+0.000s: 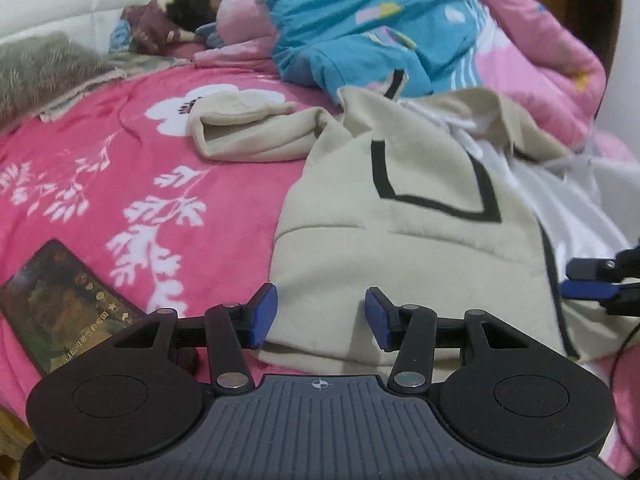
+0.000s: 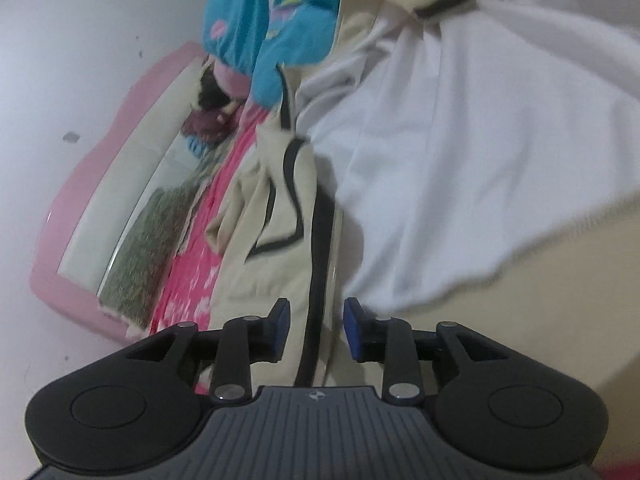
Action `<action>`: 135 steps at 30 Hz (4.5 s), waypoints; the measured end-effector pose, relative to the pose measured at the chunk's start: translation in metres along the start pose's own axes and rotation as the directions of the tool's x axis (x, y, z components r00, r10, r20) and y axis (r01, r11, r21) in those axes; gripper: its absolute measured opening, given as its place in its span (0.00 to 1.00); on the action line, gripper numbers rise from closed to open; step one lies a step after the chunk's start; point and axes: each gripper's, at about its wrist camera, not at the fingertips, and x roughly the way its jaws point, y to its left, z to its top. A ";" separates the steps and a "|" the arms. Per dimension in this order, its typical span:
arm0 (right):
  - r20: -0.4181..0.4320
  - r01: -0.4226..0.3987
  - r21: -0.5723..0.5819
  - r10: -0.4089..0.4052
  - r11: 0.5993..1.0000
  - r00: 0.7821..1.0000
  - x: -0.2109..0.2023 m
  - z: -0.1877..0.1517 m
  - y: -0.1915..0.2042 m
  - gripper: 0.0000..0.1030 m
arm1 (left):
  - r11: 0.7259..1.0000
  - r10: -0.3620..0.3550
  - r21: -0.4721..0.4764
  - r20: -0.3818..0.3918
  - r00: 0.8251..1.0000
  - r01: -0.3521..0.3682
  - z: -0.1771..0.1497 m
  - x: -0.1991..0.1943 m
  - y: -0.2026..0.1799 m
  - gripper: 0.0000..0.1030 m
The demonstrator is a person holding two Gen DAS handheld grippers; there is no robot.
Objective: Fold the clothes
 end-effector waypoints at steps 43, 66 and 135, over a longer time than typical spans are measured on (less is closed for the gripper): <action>0.138 0.259 -0.411 -0.221 0.874 0.965 0.155 0.192 0.109 0.36 | 0.973 -0.229 0.048 0.098 0.968 0.225 0.034 0.080 -0.040 0.47; 0.500 0.666 -0.662 -0.461 0.342 0.733 0.180 0.287 0.137 0.05 | 0.965 -0.262 0.002 0.078 0.962 0.262 0.034 0.083 -0.031 0.47; 0.279 0.703 -0.556 -0.697 0.443 0.660 -0.027 0.033 0.074 0.19 | 0.954 -0.294 -0.047 0.076 0.953 0.298 0.036 0.083 -0.021 0.47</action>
